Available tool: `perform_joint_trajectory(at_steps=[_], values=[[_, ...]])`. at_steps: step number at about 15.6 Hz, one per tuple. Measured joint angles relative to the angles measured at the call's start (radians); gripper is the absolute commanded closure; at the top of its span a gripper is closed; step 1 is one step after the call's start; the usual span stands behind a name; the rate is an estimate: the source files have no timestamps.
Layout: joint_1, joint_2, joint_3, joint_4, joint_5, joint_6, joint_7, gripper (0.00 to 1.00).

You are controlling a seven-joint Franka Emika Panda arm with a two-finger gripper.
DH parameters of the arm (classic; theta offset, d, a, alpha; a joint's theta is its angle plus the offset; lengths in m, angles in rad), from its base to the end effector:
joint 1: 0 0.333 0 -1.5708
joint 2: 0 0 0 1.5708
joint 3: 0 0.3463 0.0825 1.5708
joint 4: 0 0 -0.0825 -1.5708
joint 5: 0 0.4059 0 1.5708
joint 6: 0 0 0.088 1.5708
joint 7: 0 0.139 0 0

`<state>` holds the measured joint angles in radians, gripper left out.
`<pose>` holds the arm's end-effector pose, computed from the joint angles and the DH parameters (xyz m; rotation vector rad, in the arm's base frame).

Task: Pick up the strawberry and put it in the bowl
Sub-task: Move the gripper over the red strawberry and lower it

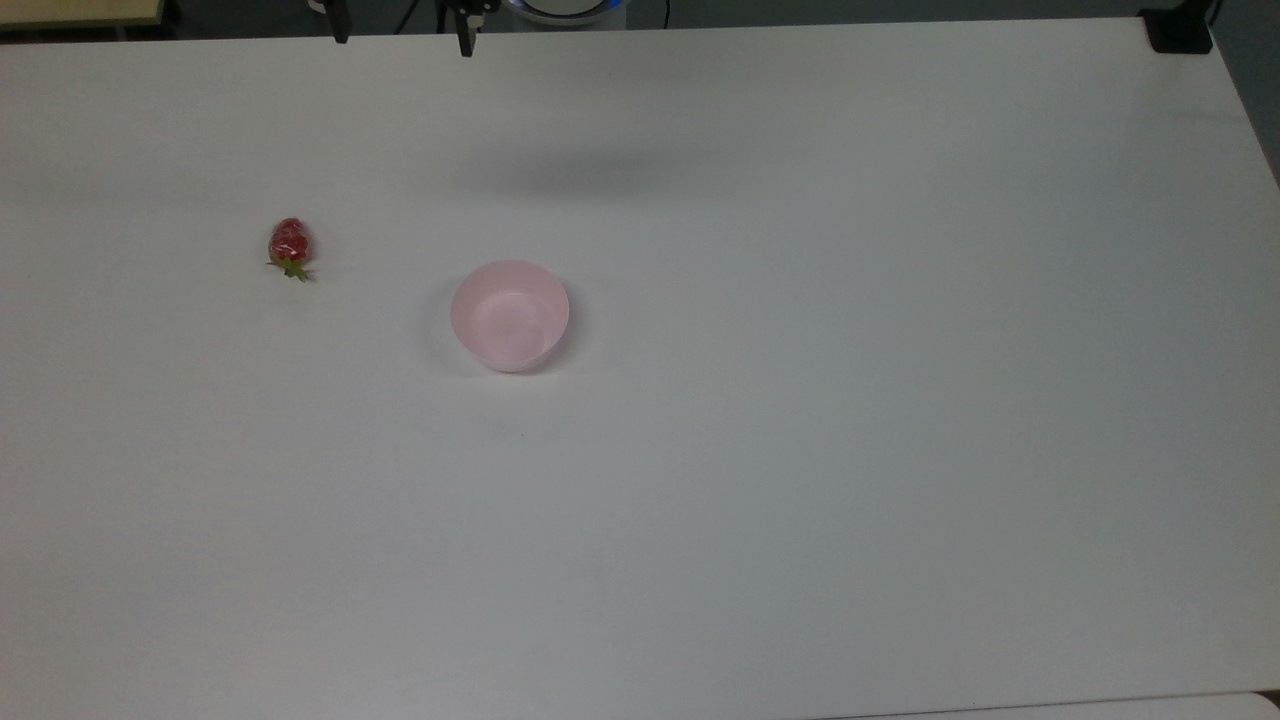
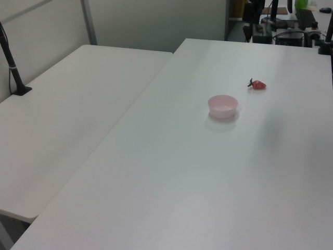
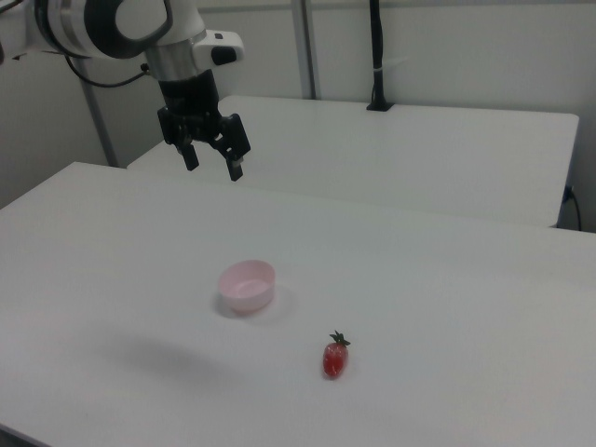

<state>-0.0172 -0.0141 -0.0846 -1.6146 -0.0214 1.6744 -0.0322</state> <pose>0.5805 -0.0624 0.6187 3.1127 -0.1062 0.1127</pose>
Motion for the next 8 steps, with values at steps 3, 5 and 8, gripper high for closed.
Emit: perform_joint_trajectory(at_steps=[3, 5, 8], values=[[-0.031, 0.000, -0.002, -0.006, -0.015, 0.000, -0.125, 0.00], [-0.051, 0.000, -0.003, -0.024, -0.061, 0.000, -0.187, 0.00], [-0.071, 0.003, -0.006, -0.083, -0.134, 0.029, -0.213, 0.00]])
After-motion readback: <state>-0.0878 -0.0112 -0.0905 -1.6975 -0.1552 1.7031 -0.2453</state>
